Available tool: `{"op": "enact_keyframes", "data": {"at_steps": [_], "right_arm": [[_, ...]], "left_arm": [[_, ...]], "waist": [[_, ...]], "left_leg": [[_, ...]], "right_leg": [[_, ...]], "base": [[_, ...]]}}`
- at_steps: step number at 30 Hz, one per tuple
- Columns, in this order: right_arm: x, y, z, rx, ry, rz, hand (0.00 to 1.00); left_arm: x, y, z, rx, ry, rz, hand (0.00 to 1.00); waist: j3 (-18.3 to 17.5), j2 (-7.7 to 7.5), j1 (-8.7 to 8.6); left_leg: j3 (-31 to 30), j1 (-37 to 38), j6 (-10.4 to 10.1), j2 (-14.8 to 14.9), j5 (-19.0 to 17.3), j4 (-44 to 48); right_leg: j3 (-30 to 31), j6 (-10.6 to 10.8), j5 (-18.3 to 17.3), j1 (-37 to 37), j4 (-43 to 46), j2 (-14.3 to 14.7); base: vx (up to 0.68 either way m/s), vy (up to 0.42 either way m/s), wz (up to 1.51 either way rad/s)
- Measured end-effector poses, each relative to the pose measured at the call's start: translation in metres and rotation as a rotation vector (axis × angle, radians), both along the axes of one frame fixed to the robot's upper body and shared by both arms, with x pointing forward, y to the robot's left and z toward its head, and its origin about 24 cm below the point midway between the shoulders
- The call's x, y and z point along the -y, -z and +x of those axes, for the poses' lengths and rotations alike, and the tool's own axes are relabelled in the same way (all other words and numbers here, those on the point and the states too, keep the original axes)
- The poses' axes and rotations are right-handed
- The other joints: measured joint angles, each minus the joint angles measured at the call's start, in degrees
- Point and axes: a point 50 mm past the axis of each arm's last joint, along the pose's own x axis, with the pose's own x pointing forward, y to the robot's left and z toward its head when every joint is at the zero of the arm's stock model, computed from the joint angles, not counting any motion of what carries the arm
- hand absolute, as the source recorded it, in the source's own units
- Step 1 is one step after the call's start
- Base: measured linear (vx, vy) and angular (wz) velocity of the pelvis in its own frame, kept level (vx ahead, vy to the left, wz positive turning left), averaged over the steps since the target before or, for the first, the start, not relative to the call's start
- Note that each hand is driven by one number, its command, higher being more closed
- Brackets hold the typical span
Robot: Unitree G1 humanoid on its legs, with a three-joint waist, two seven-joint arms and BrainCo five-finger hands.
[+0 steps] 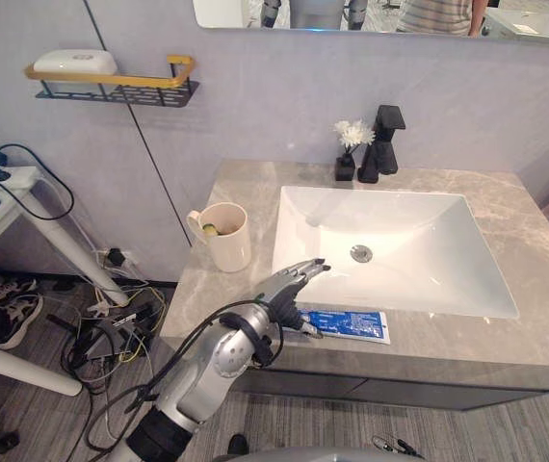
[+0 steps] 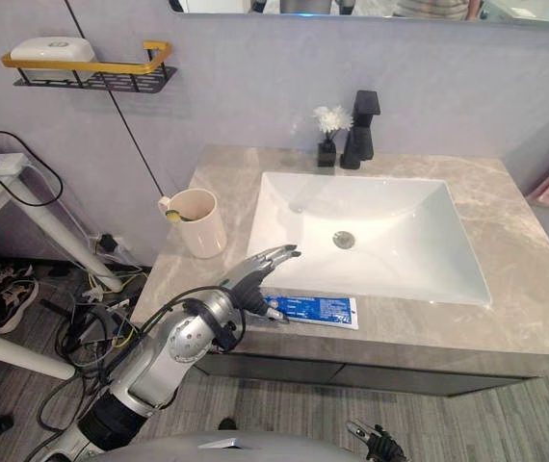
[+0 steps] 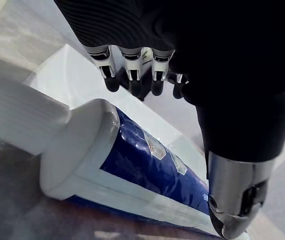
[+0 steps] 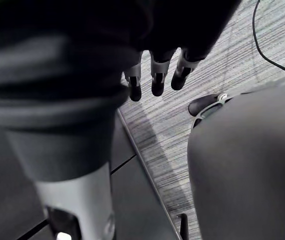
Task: Organize washtable
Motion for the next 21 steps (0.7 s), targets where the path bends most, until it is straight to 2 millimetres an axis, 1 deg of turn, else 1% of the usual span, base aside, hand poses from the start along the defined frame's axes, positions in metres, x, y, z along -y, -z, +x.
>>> {"op": "enact_keyframes", "data": {"at_steps": [5, 12, 16, 21], "right_arm": [[0.000, 0.000, 0.000, 0.000, 0.000, 0.000, 0.00], [0.000, 0.000, 0.000, 0.000, -0.001, -0.001, 0.00], [0.000, 0.000, 0.000, -0.001, -0.001, -0.001, 0.00], [0.000, 0.000, 0.000, -0.001, -0.003, -0.001, 0.00]], "left_arm": [[0.001, -0.007, -0.010, 0.018, 0.013, -0.038, 0.00], [0.001, -0.008, -0.010, 0.020, 0.018, -0.045, 0.00], [-0.001, -0.011, -0.016, 0.027, 0.009, -0.063, 0.00], [-0.006, -0.012, -0.014, 0.031, -0.009, -0.062, 0.00]], "waist": [[0.00, 0.00, 0.06], [0.01, 0.01, 0.09], [0.02, 0.01, 0.10], [0.02, 0.02, 0.13]], "left_leg": [[0.54, 0.23, 0.02, 0.03, -0.20, -0.01], [0.54, 0.24, 0.02, 0.03, -0.20, 0.00], [0.55, 0.25, 0.03, 0.03, -0.21, -0.10], [0.56, 0.27, 0.03, 0.03, -0.21, -0.15]], "right_leg": [[0.54, 0.01, 0.01, -0.08, 0.00, -0.03], [0.54, 0.02, 0.01, -0.07, 0.01, -0.03], [0.59, 0.02, 0.01, -0.08, 0.01, -0.03], [0.59, 0.02, 0.01, -0.07, 0.03, -0.03]], "base": [[0.01, -0.001, -0.05], [0.00, 0.000, 0.00], [0.00, 0.000, 0.00], [0.00, 0.000, 0.00]]}}
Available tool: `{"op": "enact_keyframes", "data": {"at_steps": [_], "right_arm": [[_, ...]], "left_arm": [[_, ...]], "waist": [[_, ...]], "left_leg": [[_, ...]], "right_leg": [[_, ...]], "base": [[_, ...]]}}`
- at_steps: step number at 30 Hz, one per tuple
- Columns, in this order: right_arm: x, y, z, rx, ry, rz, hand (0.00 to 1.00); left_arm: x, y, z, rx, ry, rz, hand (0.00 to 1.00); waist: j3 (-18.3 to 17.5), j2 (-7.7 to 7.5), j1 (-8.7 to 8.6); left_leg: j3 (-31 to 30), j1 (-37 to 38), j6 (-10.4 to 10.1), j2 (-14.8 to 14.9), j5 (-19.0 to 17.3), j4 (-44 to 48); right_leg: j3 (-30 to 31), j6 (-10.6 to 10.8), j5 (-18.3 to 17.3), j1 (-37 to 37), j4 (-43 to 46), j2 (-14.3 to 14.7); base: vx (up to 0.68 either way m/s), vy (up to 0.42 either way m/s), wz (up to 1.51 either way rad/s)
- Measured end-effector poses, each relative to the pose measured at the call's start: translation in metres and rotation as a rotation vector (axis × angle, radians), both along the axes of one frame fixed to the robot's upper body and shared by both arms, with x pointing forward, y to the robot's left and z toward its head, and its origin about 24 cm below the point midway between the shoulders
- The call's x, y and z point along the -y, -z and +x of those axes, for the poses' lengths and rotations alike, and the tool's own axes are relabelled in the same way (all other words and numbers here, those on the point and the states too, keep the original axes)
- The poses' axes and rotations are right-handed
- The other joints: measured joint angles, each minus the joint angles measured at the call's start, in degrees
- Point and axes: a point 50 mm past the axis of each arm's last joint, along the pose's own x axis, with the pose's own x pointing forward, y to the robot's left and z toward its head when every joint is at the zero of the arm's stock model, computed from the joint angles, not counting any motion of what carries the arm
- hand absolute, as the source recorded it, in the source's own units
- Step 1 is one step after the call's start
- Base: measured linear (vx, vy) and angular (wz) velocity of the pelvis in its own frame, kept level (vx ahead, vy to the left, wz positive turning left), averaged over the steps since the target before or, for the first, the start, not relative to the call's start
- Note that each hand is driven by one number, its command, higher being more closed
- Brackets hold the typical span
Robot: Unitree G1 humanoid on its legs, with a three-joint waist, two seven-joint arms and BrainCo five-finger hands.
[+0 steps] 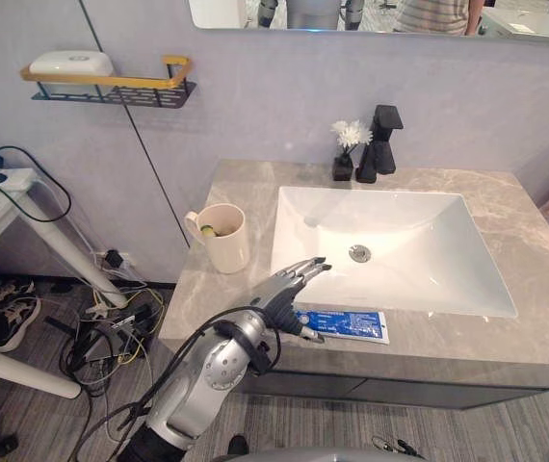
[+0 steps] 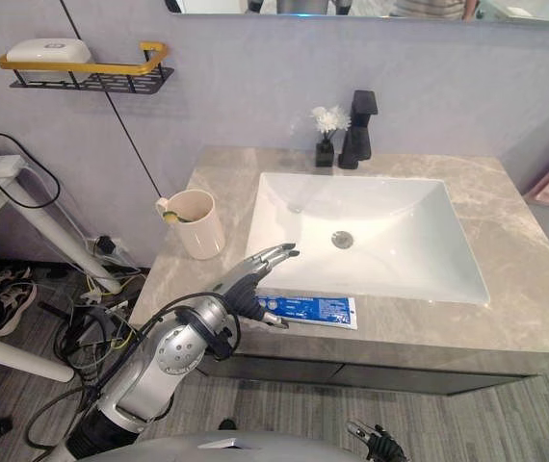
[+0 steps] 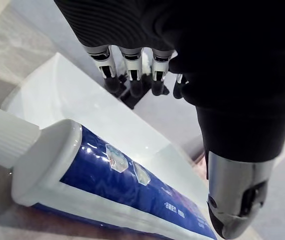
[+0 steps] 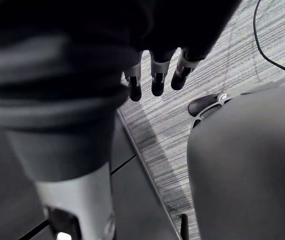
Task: Organize washtable
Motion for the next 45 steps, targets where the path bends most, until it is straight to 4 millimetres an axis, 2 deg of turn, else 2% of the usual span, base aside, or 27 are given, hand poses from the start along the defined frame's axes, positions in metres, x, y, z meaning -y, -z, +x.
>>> {"op": "enact_keyframes", "data": {"at_steps": [10, 19, 20, 45], "right_arm": [[0.000, 0.000, 0.000, 0.000, 0.000, 0.000, 0.00], [0.000, 0.000, 0.000, 0.000, -0.001, 0.000, 0.00], [0.000, 0.000, 0.000, 0.000, -0.001, 0.000, 0.00], [-0.004, 0.000, 0.001, -0.001, -0.024, 0.006, 0.00]], "left_arm": [[-0.001, 0.002, 0.000, -0.011, -0.002, 0.006, 0.00], [-0.005, 0.021, 0.003, -0.082, -0.027, 0.040, 0.00], [-0.005, 0.021, 0.003, -0.086, -0.028, 0.042, 1.00], [-0.009, 0.023, 0.010, -0.089, -0.069, 0.033, 1.00]], "waist": [[0.12, -0.15, -0.01], [0.24, -0.33, -0.08], [0.25, -0.34, -0.09], [0.17, -0.73, -0.28]], "left_leg": [[0.02, 0.00, 0.00, 0.00, 0.00, -0.02], [0.38, -0.01, -0.01, 0.01, -0.11, -0.03], [0.46, -0.02, -0.01, 0.01, -0.13, -0.03], [1.15, -0.29, -0.03, 0.01, -0.22, -0.03]], "right_leg": [[0.03, 0.00, 0.00, -0.01, 0.00, 0.00], [0.39, 0.00, 0.00, -0.25, -0.02, -0.01], [0.42, 0.00, 0.00, -0.28, -0.02, -0.01], [0.63, 0.00, 0.14, -0.71, -0.26, -0.07]], "base": [[0.00, 0.000, 0.00], [0.00, 0.000, -0.01], [0.01, 0.000, -0.05], [0.00, 0.000, 0.00]]}}
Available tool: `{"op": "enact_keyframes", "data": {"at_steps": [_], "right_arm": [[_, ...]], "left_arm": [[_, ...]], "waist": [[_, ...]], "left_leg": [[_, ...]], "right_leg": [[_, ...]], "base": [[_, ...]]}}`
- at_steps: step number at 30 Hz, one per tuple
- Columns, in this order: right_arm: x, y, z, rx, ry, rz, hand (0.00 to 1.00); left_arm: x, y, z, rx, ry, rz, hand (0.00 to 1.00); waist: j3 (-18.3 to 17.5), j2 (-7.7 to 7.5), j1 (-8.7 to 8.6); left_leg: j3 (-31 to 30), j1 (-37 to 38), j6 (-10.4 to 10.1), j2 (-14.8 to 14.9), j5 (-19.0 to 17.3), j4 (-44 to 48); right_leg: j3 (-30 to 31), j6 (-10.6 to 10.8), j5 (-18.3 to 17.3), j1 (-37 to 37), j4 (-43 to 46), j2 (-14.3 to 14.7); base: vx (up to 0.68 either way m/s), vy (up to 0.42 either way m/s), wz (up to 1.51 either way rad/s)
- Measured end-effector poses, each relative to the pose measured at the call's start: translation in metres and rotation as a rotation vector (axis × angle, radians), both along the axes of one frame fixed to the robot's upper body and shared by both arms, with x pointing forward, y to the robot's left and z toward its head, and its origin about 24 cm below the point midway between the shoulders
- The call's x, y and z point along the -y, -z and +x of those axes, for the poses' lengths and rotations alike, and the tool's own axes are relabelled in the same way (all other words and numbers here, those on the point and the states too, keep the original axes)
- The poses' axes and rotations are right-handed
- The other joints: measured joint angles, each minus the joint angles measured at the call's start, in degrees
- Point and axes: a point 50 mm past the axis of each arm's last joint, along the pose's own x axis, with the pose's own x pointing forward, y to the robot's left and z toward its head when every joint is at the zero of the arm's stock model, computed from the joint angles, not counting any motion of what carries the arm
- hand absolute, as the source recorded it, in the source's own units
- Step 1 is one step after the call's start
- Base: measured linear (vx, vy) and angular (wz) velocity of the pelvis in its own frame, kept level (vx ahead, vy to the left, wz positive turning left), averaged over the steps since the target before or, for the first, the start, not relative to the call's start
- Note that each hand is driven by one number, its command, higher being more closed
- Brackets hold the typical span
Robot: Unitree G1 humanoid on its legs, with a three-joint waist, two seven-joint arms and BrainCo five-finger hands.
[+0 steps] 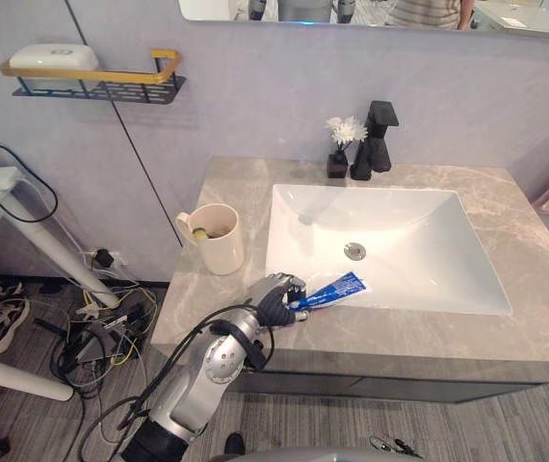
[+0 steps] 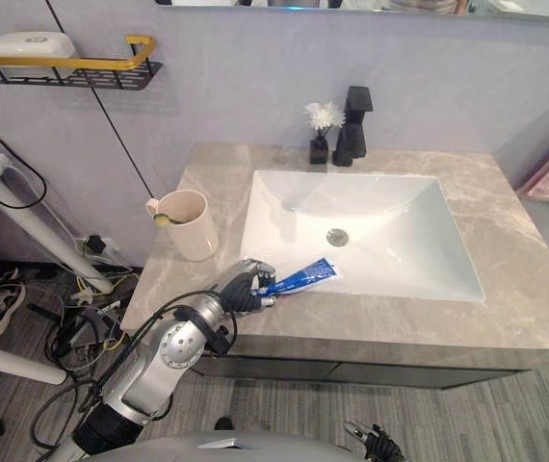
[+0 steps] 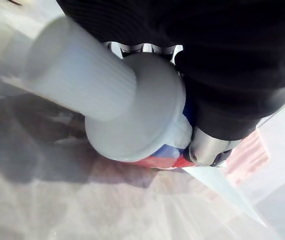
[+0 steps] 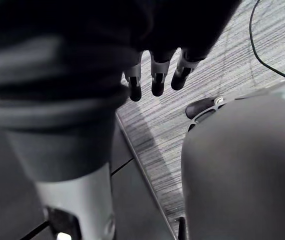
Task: Organize washtable
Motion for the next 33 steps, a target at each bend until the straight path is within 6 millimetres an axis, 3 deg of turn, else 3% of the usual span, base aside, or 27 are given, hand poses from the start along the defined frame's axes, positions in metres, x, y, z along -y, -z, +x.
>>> {"op": "enact_keyframes", "data": {"at_steps": [9, 15, 20, 22, 27, 31, 33], "right_arm": [[0.001, -0.002, 0.005, 0.030, -0.009, -0.011, 0.00], [0.004, -0.019, 0.030, 0.226, 0.059, -0.006, 0.00], [0.020, -0.045, 0.037, 0.424, 0.162, -0.012, 0.00], [0.028, -0.062, 0.043, 0.555, 0.221, 0.025, 0.00], [0.045, -0.105, 0.066, 0.837, 0.241, 0.045, 0.00], [0.079, -0.167, 0.082, 1.174, 0.356, -0.047, 0.00], [0.081, -0.198, 0.095, 1.355, 0.364, -0.054, 0.00]], "left_arm": [[0.000, -0.001, 0.000, 0.010, 0.001, -0.001, 1.00], [0.007, -0.004, -0.002, 0.025, 0.025, -0.022, 1.00], [0.028, -0.033, -0.007, 0.129, 0.114, -0.099, 1.00], [0.030, -0.055, -0.011, 0.202, 0.146, -0.169, 1.00], [0.029, -0.088, -0.023, 0.330, 0.197, -0.274, 1.00], [0.018, -0.119, -0.032, 0.480, 0.186, -0.361, 1.00], [0.013, -0.131, -0.037, 0.535, 0.181, -0.393, 1.00]], "waist": [[-0.08, -0.04, -0.02], [-0.74, 0.33, 0.07], [-0.86, 0.21, -0.11], [-1.43, 0.38, -0.66], [-2.75, 0.86, -1.43], [-3.49, 1.63, -1.30], [-3.83, 1.82, -1.30]], "left_leg": [[0.31, 0.01, 0.00, 0.00, 0.00, 0.00], [3.59, -0.60, 0.03, 0.20, -0.02, 0.59], [6.55, -0.34, 0.09, 0.21, -0.05, 0.63], [7.88, 0.11, 0.65, 0.22, -0.40, 0.62], [10.03, 0.70, 0.79, 0.02, -1.19, 0.36], [10.36, 0.63, 0.65, -0.01, -1.03, 0.04], [10.37, 0.62, 0.84, 0.00, -0.62, 0.40]], "right_leg": [[0.40, 0.08, 0.10, -0.17, -0.07, -0.02], [4.19, 0.28, 1.05, -2.62, 0.29, -0.16], [7.83, 0.46, 1.90, -4.76, 1.42, -0.42], [9.35, 0.58, 2.02, -5.80, 2.63, -0.41], [11.87, 1.03, 2.68, -6.95, 3.03, -0.56], [12.26, 1.10, 2.67, -7.76, 3.19, -0.54], [12.27, 1.10, 2.70, -7.85, 3.21, -0.51]], "base": [[0.00, 0.000, -0.02], [0.01, 0.016, -0.28], [-0.02, 0.044, -0.37], [-0.07, 0.052, -0.35], [-0.06, 0.050, -0.26], [-0.05, 0.022, -0.07], [0.00, 0.002, -0.02]]}}
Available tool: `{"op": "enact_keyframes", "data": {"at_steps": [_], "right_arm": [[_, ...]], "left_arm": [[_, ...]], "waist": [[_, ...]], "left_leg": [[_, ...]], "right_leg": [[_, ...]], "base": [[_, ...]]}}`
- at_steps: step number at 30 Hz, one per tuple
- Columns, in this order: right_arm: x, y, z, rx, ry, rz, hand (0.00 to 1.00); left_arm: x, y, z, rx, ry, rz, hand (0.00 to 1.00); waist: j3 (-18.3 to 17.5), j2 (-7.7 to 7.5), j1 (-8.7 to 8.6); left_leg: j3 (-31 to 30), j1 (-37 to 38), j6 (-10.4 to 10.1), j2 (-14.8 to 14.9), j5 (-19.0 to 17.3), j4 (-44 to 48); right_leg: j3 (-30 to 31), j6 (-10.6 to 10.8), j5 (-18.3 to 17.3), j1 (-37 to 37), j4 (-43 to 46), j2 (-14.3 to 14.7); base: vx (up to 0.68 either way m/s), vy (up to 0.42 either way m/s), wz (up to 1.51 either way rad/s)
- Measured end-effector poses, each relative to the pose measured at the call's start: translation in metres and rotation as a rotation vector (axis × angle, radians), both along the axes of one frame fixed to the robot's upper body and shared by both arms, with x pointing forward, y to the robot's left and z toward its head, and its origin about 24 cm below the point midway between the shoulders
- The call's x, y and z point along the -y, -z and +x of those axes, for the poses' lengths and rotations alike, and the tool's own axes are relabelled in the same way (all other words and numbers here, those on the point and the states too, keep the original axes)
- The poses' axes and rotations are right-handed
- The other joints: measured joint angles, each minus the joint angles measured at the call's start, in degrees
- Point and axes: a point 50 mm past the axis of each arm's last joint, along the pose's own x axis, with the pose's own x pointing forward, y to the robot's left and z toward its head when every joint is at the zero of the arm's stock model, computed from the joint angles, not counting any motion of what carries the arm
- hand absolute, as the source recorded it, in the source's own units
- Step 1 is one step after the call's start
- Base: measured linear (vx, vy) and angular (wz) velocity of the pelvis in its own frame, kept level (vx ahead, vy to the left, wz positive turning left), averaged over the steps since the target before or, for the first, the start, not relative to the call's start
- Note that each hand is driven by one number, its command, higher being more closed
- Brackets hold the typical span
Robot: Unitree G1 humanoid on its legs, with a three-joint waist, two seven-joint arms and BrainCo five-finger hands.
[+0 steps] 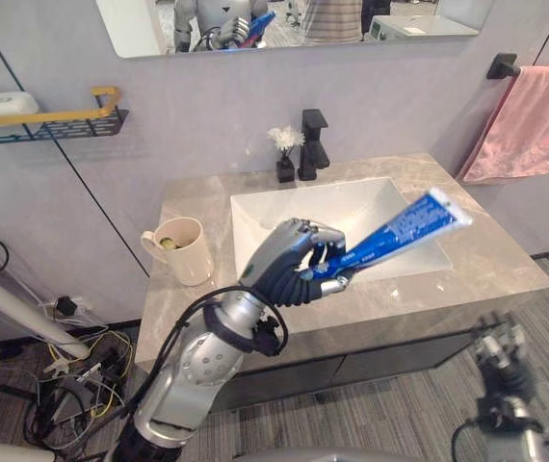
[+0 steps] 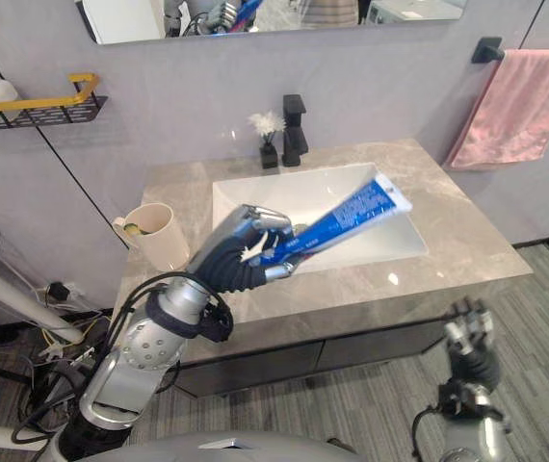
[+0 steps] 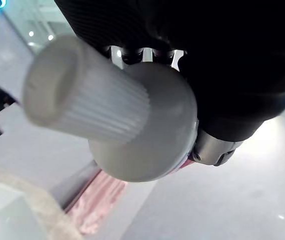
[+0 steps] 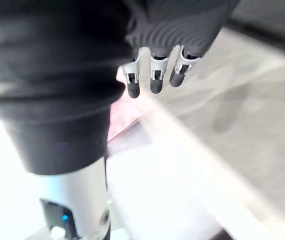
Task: Organize washtable
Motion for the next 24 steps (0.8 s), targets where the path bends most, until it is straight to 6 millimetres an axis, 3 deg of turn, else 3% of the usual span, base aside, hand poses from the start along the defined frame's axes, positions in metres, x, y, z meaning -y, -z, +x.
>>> {"op": "enact_keyframes", "data": {"at_steps": [4, 7, 10, 14, 24], "right_arm": [[-0.022, -0.059, 0.026, 0.353, -0.054, -0.004, 0.00], [-0.051, -0.082, 0.044, 0.471, -0.154, 0.028, 0.00], [-0.084, -0.093, 0.065, 0.528, -0.292, 0.087, 0.00], [-0.119, -0.098, 0.076, 0.537, -0.441, 0.142, 0.00], [-0.167, -0.117, 0.091, 0.564, -0.680, 0.169, 0.00]], "left_arm": [[-0.002, -0.020, -0.014, 0.096, 0.032, -0.096, 1.00], [-0.001, -0.030, -0.016, 0.150, 0.046, -0.159, 1.00], [-0.004, -0.031, -0.015, 0.162, 0.026, -0.189, 1.00], [-0.005, -0.030, -0.011, 0.158, 0.003, -0.210, 1.00], [0.000, -0.004, 0.022, 0.040, -0.123, -0.173, 1.00]], "waist": [[-1.11, 0.29, 0.56], [-1.12, 0.28, 1.76], [-1.05, -0.25, 2.56], [-0.86, -0.54, 3.58], [-0.61, -0.85, 3.75]], "left_leg": [[-0.95, -0.09, 0.21, -0.01, 0.21, 0.19], [-2.56, -0.33, 0.24, -0.07, 0.58, 0.19], [-4.13, -1.00, 0.27, -0.07, 1.01, 0.17], [-6.27, -1.12, 0.25, -0.24, 1.43, 0.02], [-8.64, -1.21, 0.16, -0.24, 2.28, -0.40]], "right_leg": [[-0.72, 0.03, 0.32, 0.87, -0.17, 0.02], [-2.29, 0.02, 0.32, 1.72, -0.35, -0.05], [-3.89, -0.05, 0.26, 2.09, -0.48, -0.06], [-5.93, -0.19, -0.02, 2.99, -0.48, -0.20], [-8.16, -0.46, -0.68, 3.97, -0.03, -0.14]], "base": [[0.03, -0.003, 0.10], [0.00, -0.005, 0.25], [-0.02, -0.009, 0.30], [-0.02, -0.002, 0.28], [-0.02, -0.005, 0.12]]}}
